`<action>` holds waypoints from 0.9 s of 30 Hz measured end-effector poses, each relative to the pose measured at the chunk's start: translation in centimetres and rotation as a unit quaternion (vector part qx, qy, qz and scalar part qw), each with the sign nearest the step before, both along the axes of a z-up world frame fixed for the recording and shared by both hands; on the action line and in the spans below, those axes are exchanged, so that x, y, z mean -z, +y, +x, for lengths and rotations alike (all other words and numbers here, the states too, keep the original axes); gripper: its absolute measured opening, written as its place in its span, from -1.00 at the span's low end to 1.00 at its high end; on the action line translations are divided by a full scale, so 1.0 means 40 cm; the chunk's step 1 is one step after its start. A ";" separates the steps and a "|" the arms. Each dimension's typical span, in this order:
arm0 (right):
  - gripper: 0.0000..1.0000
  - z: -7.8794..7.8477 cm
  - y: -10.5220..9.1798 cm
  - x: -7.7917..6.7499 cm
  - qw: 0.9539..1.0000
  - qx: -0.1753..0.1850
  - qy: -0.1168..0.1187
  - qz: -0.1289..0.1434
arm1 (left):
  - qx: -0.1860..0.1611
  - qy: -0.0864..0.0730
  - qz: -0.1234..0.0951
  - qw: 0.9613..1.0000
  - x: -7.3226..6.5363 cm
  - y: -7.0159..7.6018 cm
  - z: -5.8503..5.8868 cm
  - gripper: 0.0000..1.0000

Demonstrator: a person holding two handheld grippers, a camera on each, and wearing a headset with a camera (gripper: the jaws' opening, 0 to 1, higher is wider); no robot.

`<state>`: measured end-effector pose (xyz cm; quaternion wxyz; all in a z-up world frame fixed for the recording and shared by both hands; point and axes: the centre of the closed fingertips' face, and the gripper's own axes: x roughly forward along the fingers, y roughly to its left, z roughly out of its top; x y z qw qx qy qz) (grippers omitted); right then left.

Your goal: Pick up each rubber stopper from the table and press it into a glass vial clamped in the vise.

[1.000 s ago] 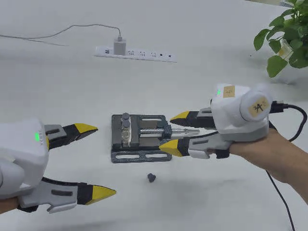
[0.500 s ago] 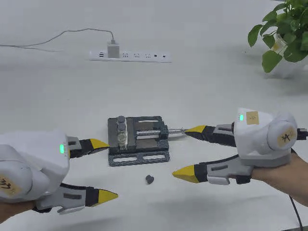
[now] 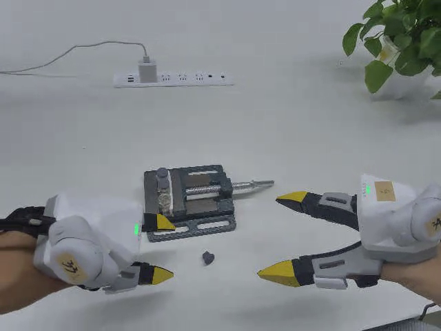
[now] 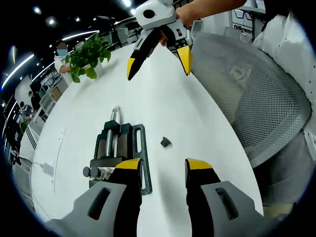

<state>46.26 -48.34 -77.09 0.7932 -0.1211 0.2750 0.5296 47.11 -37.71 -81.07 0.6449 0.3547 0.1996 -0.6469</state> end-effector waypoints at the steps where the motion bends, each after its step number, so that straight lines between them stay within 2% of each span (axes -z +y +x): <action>1: 0.49 -0.002 -0.004 0.000 1.000 0.002 -0.001 0.003 | 0.010 -0.005 0.002 1.000 0.003 -0.008 0.003 -0.40; 3: 0.51 -0.006 -0.008 0.003 1.000 0.002 -0.001 0.004 | 0.018 -0.005 0.008 1.000 0.011 -0.018 0.007 -0.47; 5: 0.51 -0.009 -0.012 0.006 1.000 0.005 0.001 0.006 | 0.043 -0.015 0.018 0.999 0.022 -0.030 0.008 -0.51; 7: 0.50 -0.013 -0.013 0.008 1.000 0.007 0.002 0.007 | 0.057 -0.017 0.033 0.998 0.040 -0.038 0.012 -0.54; 9: 0.49 -0.016 -0.014 0.010 1.000 0.008 0.003 0.008 | 0.076 -0.021 0.038 0.996 0.052 -0.049 0.013 -0.55; 11: 0.51 -0.019 -0.015 0.012 1.000 0.008 0.001 0.008 | 0.086 -0.018 0.048 0.995 0.064 -0.056 0.012 -0.56; 12: 0.53 -0.021 -0.016 0.013 1.000 0.008 0.000 0.007 | 0.103 -0.024 0.051 0.993 0.069 -0.064 0.009 -0.56; 15: 0.57 -0.027 -0.024 0.017 1.000 0.007 0.000 0.008 | 0.123 -0.026 0.062 0.990 0.086 -0.074 0.005 -0.59; 16: 0.58 -0.028 -0.029 0.020 1.000 0.008 0.001 0.006 | 0.136 -0.032 0.064 0.988 0.088 -0.081 0.003 -0.60; 20: 0.58 -0.031 -0.047 0.030 1.000 0.013 0.005 0.001 | 0.147 -0.030 0.064 0.987 0.097 -0.098 0.003 -0.63; 27: 0.57 -0.035 -0.067 0.036 1.000 0.025 0.006 -0.001 | 0.184 -0.040 0.081 0.979 0.109 -0.101 0.009 -0.71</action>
